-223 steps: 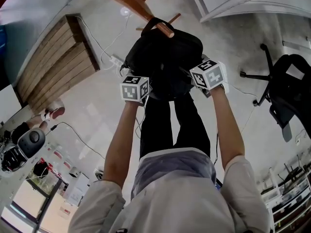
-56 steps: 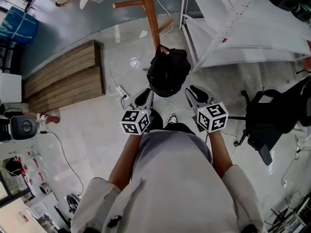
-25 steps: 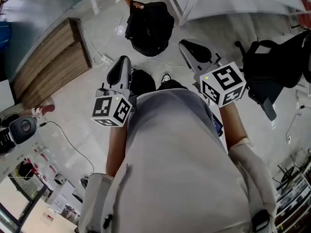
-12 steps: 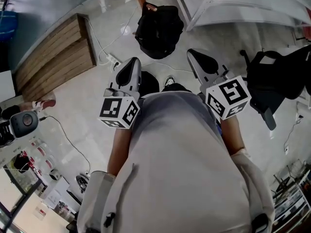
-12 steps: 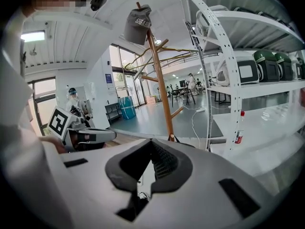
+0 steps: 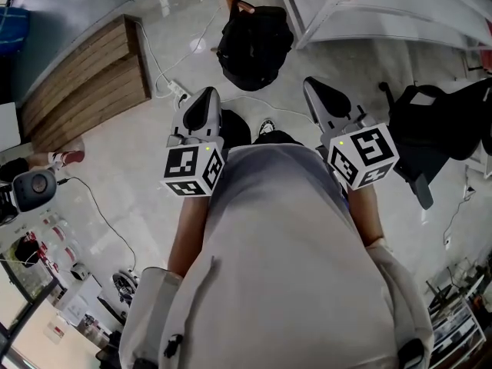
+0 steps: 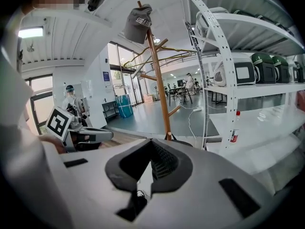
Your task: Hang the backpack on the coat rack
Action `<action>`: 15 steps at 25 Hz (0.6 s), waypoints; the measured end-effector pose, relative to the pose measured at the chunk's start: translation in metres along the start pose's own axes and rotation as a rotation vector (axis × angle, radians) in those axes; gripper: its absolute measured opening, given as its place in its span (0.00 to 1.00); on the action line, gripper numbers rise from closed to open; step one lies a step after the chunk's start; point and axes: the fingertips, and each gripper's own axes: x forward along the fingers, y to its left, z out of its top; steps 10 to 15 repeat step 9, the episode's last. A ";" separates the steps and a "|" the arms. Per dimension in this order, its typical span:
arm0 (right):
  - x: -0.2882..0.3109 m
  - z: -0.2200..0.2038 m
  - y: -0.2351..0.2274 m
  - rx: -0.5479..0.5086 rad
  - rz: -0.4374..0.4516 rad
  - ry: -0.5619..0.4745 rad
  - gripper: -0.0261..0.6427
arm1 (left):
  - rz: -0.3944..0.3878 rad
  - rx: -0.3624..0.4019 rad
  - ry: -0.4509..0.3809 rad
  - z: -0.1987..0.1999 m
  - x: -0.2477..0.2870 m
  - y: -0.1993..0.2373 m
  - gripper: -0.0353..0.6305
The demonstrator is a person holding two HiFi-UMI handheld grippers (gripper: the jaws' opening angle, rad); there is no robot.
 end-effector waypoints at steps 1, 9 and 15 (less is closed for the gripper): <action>-0.001 -0.002 -0.002 0.000 -0.006 0.005 0.05 | 0.005 0.003 0.007 -0.002 0.000 0.000 0.06; -0.005 -0.022 -0.005 0.031 -0.047 0.064 0.06 | 0.031 -0.003 0.035 -0.018 -0.009 -0.004 0.06; -0.005 -0.022 -0.005 0.031 -0.047 0.064 0.06 | 0.031 -0.003 0.035 -0.018 -0.009 -0.004 0.06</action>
